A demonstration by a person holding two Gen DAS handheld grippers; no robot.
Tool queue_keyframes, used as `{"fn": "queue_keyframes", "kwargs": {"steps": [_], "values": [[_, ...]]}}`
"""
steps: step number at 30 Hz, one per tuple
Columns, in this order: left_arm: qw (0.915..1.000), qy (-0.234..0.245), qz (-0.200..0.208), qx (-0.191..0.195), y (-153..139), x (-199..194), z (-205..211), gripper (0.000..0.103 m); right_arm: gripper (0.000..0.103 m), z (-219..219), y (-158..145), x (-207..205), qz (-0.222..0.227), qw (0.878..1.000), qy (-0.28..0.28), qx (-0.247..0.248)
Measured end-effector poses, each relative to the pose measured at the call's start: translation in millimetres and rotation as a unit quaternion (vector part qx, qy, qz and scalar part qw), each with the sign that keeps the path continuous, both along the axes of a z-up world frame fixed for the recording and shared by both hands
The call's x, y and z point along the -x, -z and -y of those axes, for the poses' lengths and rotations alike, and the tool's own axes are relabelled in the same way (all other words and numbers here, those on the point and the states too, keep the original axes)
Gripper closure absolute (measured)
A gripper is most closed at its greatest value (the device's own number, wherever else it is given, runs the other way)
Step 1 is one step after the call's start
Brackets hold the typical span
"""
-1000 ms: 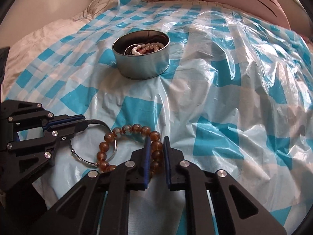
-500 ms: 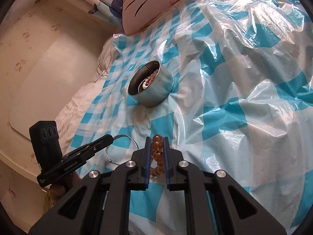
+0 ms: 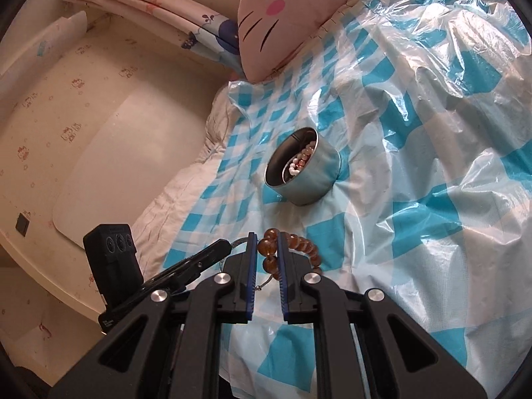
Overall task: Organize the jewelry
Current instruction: 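Lift the bangle and amber bracelet with both grippers toward the tin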
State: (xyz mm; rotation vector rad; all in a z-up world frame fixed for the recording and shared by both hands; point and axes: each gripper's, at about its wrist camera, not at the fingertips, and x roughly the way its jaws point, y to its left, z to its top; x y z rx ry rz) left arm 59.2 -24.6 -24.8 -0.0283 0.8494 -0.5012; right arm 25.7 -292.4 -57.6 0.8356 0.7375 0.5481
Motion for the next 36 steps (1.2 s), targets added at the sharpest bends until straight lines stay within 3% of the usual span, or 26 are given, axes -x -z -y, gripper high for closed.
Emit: {"fn": "queue_keyframes", "kwargs": {"steps": [4,8,10,12,13,14,18,21,24,26,27,29,31,32,34,36], "values": [[0.9987,-0.015,0.04,-0.027,-11,7,6,0.099,0.09,10,-7,1,0.035,0.996,0.014,-0.085],[0.9976,-0.018,0.054,-0.038,-15,10,8,0.099,0.09,-2,-9,-5,0.04,0.996,0.008,-0.084],[0.9976,-0.022,0.051,-0.041,-15,8,6,0.099,0.09,-8,-10,-7,0.023,0.999,0.008,-0.044],[0.9977,-0.028,0.046,-0.04,-14,6,2,0.099,0.065,-9,-14,-7,0.009,0.999,0.025,0.025],[0.9979,-0.031,0.044,-0.038,-13,5,1,0.099,0.043,-10,-17,-6,0.005,0.997,0.034,0.072],[0.998,-0.033,0.041,-0.036,-12,4,-1,0.099,0.04,-11,-18,-6,0.002,0.992,0.04,0.117],[0.9981,-0.036,0.038,-0.033,-11,2,-2,0.099,0.04,-25,-15,-16,-0.028,0.957,0.039,0.286],[0.998,-0.034,0.039,-0.037,-11,1,-2,0.099,0.04,-35,2,-30,-0.057,0.943,0.008,0.328],[0.9979,-0.033,0.038,-0.04,-9,2,0,0.099,0.041,-54,28,-41,-0.091,0.914,-0.033,0.394],[0.9979,-0.033,0.038,-0.041,-9,2,2,0.099,0.08,-60,27,-38,-0.088,0.905,-0.044,0.413],[0.9979,-0.033,0.038,-0.04,-9,2,2,0.099,0.088,-58,25,-35,-0.087,0.912,-0.048,0.398],[0.9979,-0.033,0.038,-0.04,-9,2,2,0.099,0.09,-45,22,-29,-0.089,0.937,-0.051,0.334],[0.9979,-0.031,0.04,-0.04,-9,2,2,0.099,0.09,-27,19,-25,-0.089,0.972,-0.046,0.215],[0.9978,-0.031,0.042,-0.04,-10,2,3,0.099,0.09,-19,17,-20,-0.083,0.983,-0.04,0.159],[0.9978,-0.032,0.043,-0.038,-10,2,3,0.099,0.09,-5,13,-11,-0.055,0.996,-0.029,0.067],[0.9978,-0.034,0.044,-0.037,-11,3,4,0.099,0.09,4,12,-3,-0.024,1.0,-0.019,0.001]]}}
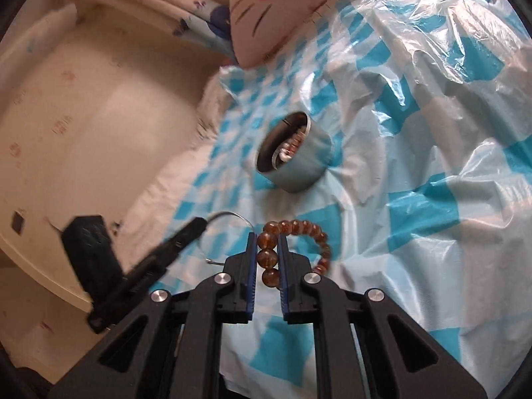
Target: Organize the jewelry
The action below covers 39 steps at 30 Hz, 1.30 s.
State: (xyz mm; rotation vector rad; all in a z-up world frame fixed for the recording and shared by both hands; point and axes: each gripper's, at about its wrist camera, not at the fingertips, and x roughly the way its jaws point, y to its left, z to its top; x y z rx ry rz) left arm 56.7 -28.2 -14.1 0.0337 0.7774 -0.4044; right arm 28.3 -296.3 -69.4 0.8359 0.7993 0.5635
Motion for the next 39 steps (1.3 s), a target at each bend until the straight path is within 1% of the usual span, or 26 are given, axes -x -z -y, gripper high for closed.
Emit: {"fn": "queue_keyframes", "kwargs": {"steps": [1,3,5,9,17,21,28,31,35,39], "values": [[1.0,-0.001,0.001,0.0,0,0,0,0.099,0.09,2,-2,3,0.01,1.0,0.005,-0.014],[1.0,-0.001,0.004,0.0,-2,1,2,0.099,0.09,3,-8,7,0.029,0.999,0.01,-0.023],[1.0,-0.001,0.008,-0.003,-3,3,4,0.099,0.09,5,-12,10,0.045,0.998,0.008,-0.048],[0.9998,0.001,0.017,-0.011,-5,6,8,0.099,0.09,-5,-24,4,0.067,0.996,0.001,-0.064],[0.9994,0.002,0.028,-0.018,-7,9,11,0.099,0.09,-16,-27,-4,0.088,0.991,-0.013,-0.097],[0.9993,0.001,0.034,-0.016,-9,8,10,0.099,0.09,-14,-26,-8,0.099,0.988,-0.008,-0.122],[0.9991,-0.001,0.04,-0.013,-10,5,10,0.099,0.09,-12,-29,-19,0.117,0.982,0.0,-0.149],[0.9989,-0.003,0.045,-0.009,-12,4,10,0.099,0.09,-12,-29,-23,0.121,0.98,-0.002,-0.158],[0.9983,-0.009,0.057,0.008,-18,1,8,0.099,0.09,-9,-27,-28,0.126,0.976,0.0,-0.177],[0.9976,-0.02,0.065,0.013,-20,-3,9,0.099,0.09,-6,-29,-35,0.136,0.972,0.005,-0.19]]}}
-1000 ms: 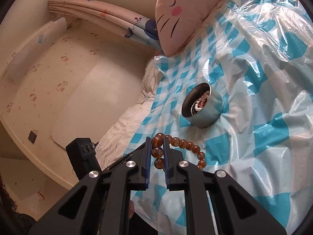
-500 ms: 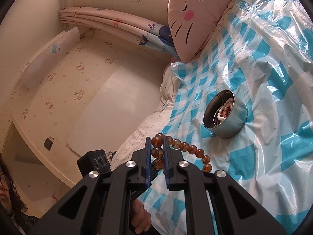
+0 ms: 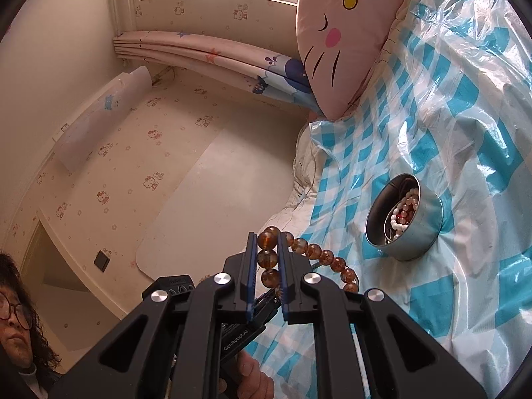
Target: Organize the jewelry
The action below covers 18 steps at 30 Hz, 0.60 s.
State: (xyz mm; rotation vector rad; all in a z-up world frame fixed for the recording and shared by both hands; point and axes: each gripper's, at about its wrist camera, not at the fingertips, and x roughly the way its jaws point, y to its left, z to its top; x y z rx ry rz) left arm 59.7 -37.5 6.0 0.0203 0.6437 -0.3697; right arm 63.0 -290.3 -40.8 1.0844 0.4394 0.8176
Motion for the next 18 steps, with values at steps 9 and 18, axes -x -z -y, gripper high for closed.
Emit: {"fn": "queue_keyframes", "kwargs": {"steps": [9,18], "values": [[0.999,-0.021,0.011,0.037,-8,-10,-4,0.099,0.09,0,1,-5,0.006,1.0,-0.003,-0.01],[0.9981,-0.034,0.014,0.05,-10,-24,-1,0.099,0.09,1,-2,-20,0.016,0.999,0.004,-0.028]]}}
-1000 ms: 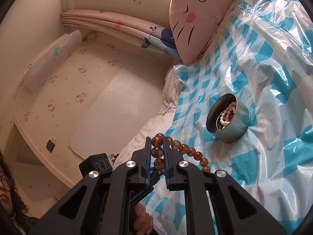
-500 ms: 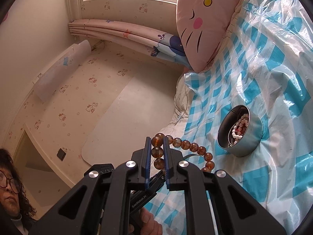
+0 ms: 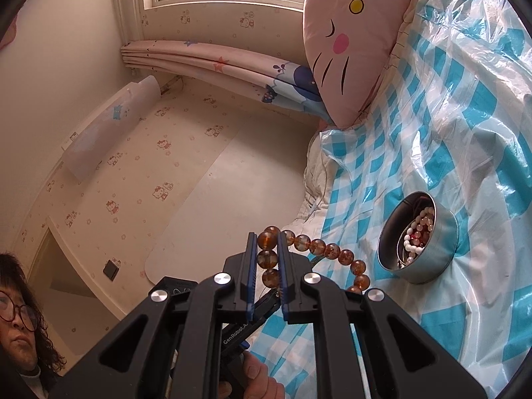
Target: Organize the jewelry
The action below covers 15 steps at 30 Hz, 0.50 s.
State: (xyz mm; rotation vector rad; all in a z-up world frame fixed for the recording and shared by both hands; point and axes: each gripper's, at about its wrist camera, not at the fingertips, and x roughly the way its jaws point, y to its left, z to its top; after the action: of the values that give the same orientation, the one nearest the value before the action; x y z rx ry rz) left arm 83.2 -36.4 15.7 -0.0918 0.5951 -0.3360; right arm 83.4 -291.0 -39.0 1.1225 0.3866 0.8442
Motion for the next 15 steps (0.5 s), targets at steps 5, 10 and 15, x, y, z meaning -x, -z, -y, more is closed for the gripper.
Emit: {"fn": "queue_keyframes", "kwargs": {"steps": [5,10,15], "values": [[1.0,0.0,-0.004,0.008,0,-9,1,0.099,0.09,2,2,-7,-0.001,1.0,0.002,-0.009],[0.9998,-0.003,0.003,0.019,-8,-21,4,0.099,0.09,9,1,-13,0.004,0.999,0.016,-0.027],[0.9997,-0.01,0.0,0.024,-7,-31,4,0.099,0.09,13,-3,-21,0.014,0.999,0.026,-0.036]]}}
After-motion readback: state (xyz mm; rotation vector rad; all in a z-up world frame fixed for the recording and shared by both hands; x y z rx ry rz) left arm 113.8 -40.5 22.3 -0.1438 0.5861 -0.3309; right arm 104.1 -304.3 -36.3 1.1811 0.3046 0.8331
